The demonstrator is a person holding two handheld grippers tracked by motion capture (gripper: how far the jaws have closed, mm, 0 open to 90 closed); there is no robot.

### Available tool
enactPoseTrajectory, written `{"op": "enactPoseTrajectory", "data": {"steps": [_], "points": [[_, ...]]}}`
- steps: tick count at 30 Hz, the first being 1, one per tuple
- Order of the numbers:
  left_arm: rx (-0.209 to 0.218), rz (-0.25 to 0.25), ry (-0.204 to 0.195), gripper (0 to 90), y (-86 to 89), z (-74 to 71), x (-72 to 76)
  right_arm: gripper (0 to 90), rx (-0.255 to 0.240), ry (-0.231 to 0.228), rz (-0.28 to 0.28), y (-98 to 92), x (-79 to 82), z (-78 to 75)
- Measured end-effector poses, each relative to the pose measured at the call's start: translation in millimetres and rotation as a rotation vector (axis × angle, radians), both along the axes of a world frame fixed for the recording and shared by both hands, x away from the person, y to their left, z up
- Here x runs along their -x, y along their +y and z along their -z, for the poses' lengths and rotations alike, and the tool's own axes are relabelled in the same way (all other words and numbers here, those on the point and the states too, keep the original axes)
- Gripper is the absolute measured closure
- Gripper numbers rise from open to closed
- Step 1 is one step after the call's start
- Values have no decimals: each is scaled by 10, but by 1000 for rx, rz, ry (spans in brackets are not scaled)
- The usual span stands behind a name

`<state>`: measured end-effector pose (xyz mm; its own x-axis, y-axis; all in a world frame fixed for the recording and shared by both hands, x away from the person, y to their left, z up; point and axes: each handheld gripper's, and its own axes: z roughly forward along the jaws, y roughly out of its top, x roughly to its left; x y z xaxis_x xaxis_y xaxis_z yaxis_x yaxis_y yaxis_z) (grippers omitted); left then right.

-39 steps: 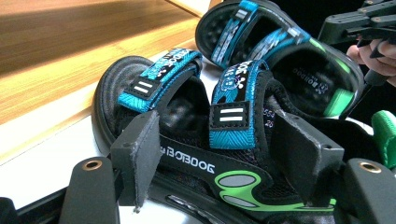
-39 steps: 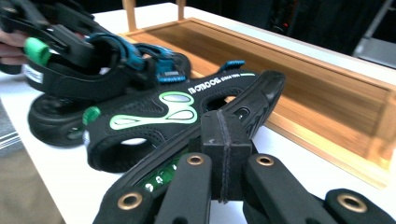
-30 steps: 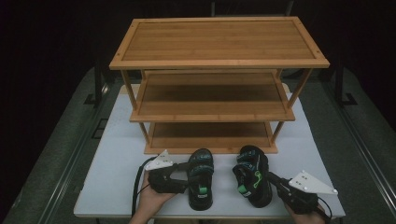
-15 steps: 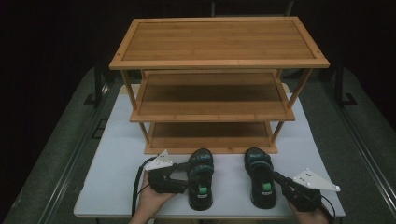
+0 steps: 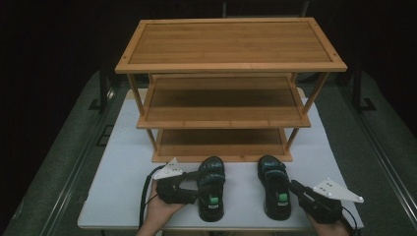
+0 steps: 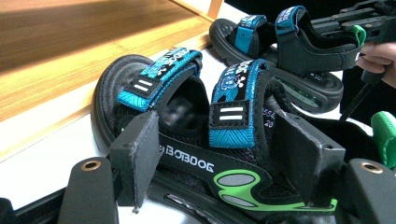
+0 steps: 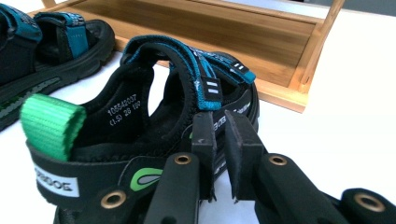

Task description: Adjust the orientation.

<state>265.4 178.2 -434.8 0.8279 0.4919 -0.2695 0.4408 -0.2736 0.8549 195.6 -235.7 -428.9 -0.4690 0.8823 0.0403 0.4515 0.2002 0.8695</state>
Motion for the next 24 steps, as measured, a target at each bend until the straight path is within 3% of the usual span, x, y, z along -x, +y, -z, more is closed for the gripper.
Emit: {"op": "enactPoseTrajectory", "data": {"steps": [9, 15, 24], "points": [[-5, -2, -4, 323, -14, -13, 10, 745, -6, -17, -8, -7, 35, -40], [-8, -5, -5, 324, -25, -19, 15, 697, -67, -51, -17, -41, 75, -106], [-24, -22, -8, 335, -53, -35, 29, 611, -67, -47, -46, 46, 33, -88]]}}
